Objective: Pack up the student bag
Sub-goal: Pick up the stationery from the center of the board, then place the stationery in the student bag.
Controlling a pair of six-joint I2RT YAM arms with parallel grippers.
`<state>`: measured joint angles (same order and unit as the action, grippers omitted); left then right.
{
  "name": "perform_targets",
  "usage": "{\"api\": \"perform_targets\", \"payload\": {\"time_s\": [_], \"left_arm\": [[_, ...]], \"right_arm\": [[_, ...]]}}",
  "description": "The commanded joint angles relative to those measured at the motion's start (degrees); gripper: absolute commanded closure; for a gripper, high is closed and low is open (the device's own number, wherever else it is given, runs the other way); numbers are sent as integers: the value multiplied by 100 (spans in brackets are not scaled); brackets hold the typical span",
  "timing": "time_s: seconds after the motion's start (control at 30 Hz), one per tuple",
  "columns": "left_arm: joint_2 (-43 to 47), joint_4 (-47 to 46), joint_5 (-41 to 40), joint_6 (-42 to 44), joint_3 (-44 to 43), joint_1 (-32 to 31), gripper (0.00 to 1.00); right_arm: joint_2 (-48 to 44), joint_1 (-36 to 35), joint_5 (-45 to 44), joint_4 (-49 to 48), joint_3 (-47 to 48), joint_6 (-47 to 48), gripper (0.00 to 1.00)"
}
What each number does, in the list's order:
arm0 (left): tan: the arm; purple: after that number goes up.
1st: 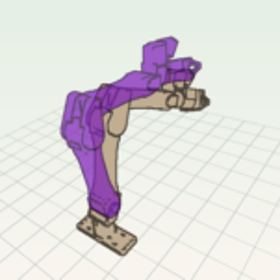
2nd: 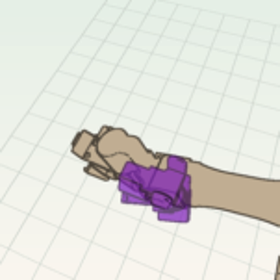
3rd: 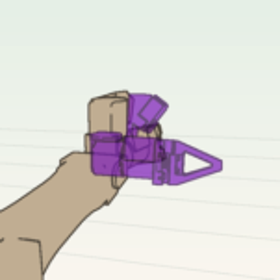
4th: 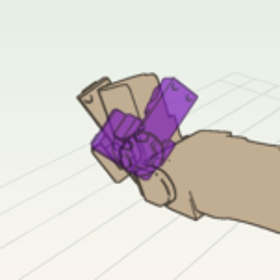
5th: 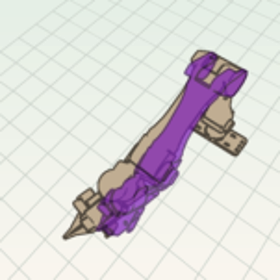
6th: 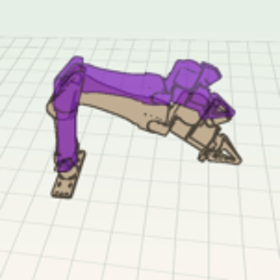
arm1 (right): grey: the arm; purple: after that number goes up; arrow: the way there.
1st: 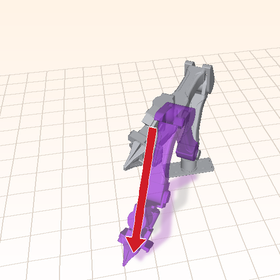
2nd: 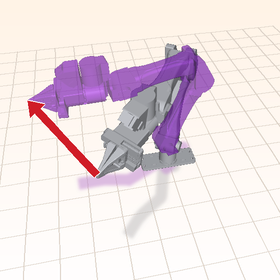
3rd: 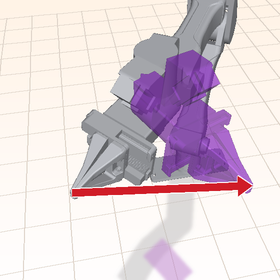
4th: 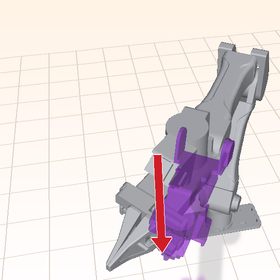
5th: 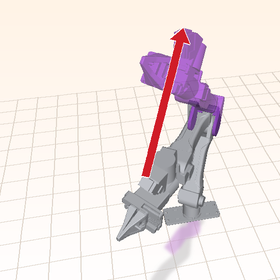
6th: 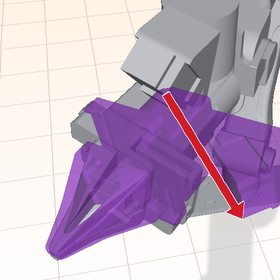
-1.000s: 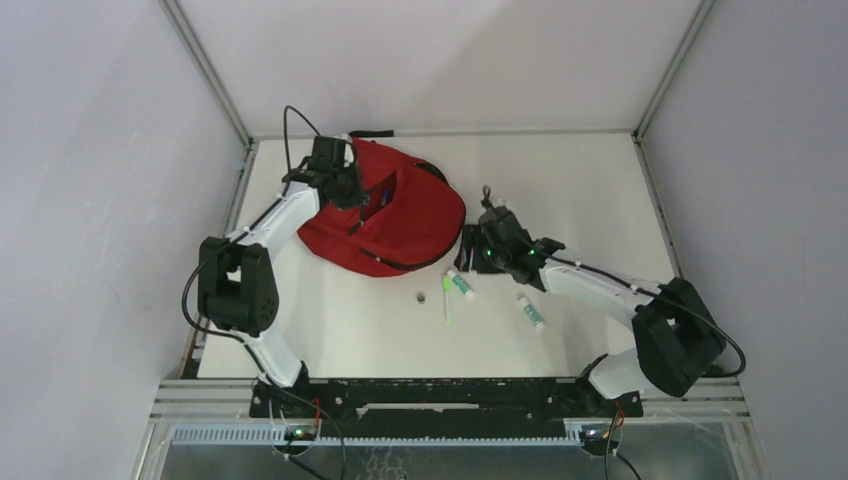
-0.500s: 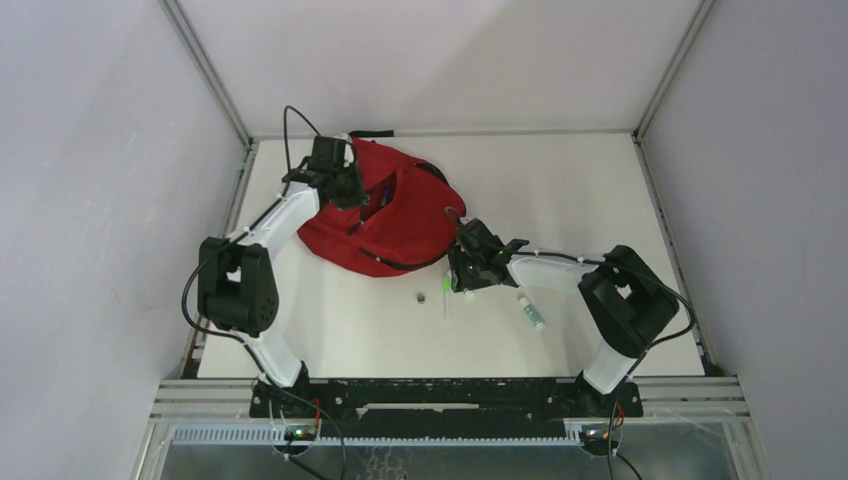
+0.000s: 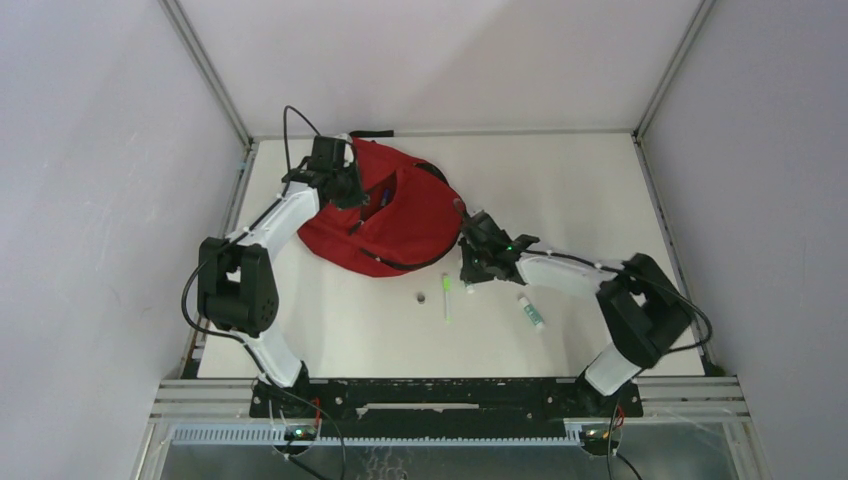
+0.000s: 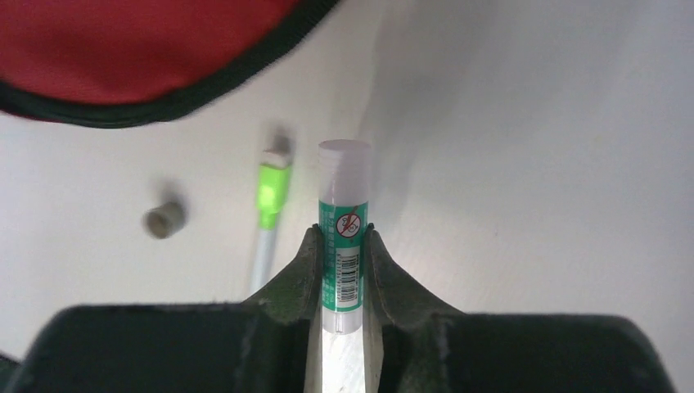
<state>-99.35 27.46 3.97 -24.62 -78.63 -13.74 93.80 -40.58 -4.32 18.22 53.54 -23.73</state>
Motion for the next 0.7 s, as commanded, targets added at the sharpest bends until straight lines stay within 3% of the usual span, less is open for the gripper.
{"api": "perform_targets", "payload": {"time_s": [0.0,0.23,0.67], "left_arm": [[390,-30,209,-32,-38,11,100],[422,27,195,8,-65,18,100],[756,23,182,62,13,61,100]], "right_arm": [[-882,91,153,-101,481,-336,89],[-332,207,994,-992,1530,-1277,89],[2086,216,1543,-1959,4013,-2990,89]]}}
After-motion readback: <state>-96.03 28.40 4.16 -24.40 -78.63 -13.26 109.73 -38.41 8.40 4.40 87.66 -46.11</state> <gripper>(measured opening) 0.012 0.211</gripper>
